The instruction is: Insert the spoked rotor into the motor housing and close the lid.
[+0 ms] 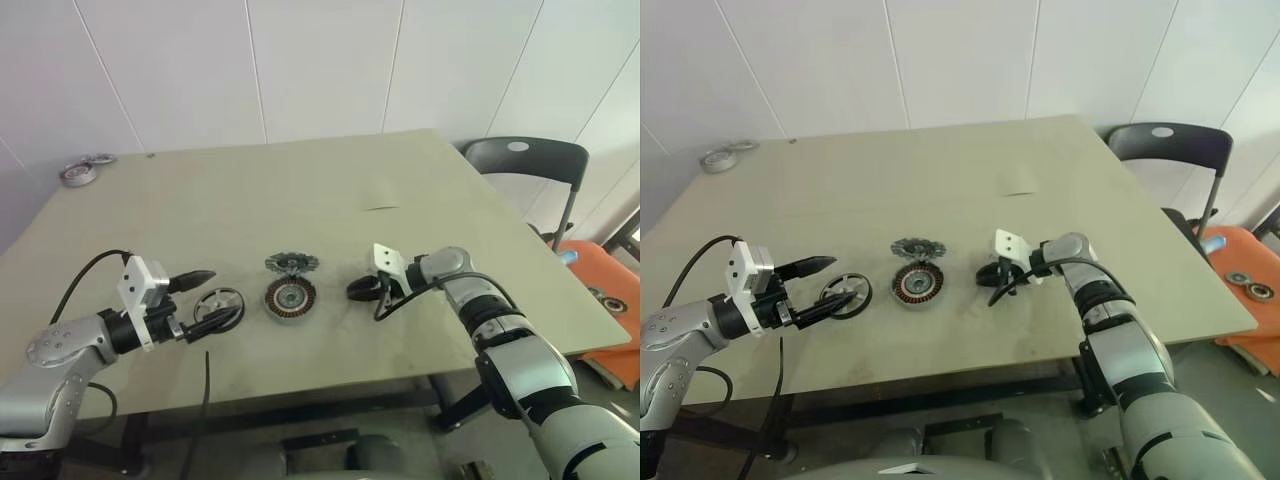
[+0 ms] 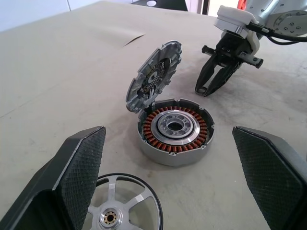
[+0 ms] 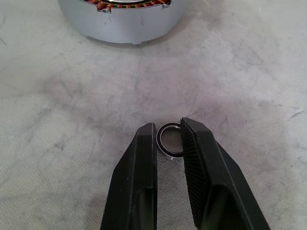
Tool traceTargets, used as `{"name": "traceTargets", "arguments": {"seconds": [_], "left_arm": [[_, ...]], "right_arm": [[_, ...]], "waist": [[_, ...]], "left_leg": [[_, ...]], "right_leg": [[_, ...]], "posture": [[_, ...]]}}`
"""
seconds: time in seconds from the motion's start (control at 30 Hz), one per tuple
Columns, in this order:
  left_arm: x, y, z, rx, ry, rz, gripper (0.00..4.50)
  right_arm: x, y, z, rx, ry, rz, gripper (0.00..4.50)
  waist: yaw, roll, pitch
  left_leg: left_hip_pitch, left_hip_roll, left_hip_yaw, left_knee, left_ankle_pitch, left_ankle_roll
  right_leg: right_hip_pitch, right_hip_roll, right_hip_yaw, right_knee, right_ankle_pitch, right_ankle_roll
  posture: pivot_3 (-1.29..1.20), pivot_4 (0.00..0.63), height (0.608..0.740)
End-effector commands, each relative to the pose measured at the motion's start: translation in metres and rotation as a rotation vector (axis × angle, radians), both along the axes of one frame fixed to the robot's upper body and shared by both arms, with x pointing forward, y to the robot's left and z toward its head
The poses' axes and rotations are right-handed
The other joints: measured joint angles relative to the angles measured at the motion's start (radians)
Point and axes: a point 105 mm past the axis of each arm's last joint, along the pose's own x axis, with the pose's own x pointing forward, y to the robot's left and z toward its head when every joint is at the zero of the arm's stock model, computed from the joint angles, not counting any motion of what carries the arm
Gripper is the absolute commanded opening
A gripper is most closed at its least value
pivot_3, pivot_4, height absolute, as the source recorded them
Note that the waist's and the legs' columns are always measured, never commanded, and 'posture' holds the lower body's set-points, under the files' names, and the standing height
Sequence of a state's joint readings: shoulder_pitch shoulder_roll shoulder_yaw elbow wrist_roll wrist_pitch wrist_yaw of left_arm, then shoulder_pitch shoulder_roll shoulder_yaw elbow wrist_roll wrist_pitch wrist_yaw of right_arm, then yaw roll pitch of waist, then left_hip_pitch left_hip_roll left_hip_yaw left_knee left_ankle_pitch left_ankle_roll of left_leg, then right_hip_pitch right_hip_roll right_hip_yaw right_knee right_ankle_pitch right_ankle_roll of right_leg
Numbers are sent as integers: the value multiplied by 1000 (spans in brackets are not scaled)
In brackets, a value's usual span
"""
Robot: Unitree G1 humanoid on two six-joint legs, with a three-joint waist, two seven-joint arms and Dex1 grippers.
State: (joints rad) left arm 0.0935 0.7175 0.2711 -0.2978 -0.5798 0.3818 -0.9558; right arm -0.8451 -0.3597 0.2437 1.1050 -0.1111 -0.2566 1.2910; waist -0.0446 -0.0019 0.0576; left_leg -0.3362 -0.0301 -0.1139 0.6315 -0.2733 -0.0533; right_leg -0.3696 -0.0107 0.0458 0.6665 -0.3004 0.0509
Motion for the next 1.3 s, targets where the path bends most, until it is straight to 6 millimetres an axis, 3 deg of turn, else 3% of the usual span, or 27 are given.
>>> {"name": "traceTargets", "arguments": {"seconds": [0.03, 0.2, 0.37, 0.47, 0.57, 1.0, 1.3], "left_arm": [[1, 1, 16, 5, -68, -1, 4500], [2, 2, 16, 6, -69, 3, 4500], [2, 1, 15, 3, -71, 3, 4500], [2, 1, 16, 1, -74, 3, 4500], [2, 1, 16, 1, -75, 3, 4500], [2, 1, 16, -1, -74, 5, 4500], [3, 0, 14, -5, -73, 9, 4500]], "right_arm": [[-12, -3, -21, -26, 114, -26, 835], [-2, 1, -8, 27, 77, -51, 835], [-2, 2, -9, 14, 48, -44, 835], [-2, 3, -9, 13, 42, -40, 1447], [-2, 4, -10, 16, 58, -43, 2375], [-3, 3, -13, -5, 44, -41, 2375], [7, 23, 10, 107, 12, -40, 2375]], "waist": [[0, -2, -1], [0, -2, -2], [-1, -2, -2], [-3, -2, -2], [-1, -2, -2], [-2, -2, -1], [-9, -2, -1]], "left_leg": [[0, 0, 0, 0, 0, 0], [0, 0, 0, 0, 0, 0], [0, 0, 0, -1, 0, 0], [0, 0, 0, -1, 0, 0], [0, 0, 0, 0, 0, 0], [-1, 0, 0, -1, 0, 0], [-1, 1, 0, -2, 0, 0]], "right_leg": [[0, 0, 0, 0, 0, 0], [0, 0, 0, 0, 0, 0], [-1, 0, 0, 0, 0, 0], [-1, 0, 0, 0, 0, 0], [-1, 0, 0, 0, 0, 0], [-2, 0, 0, -1, 0, 0], [-3, 1, 0, -1, 0, 0]], "posture": [[0, 0, 740], [0, 0, 740], [0, 0, 740], [0, 0, 740], [0, 0, 740], [0, 0, 740], [0, 0, 740]]}}
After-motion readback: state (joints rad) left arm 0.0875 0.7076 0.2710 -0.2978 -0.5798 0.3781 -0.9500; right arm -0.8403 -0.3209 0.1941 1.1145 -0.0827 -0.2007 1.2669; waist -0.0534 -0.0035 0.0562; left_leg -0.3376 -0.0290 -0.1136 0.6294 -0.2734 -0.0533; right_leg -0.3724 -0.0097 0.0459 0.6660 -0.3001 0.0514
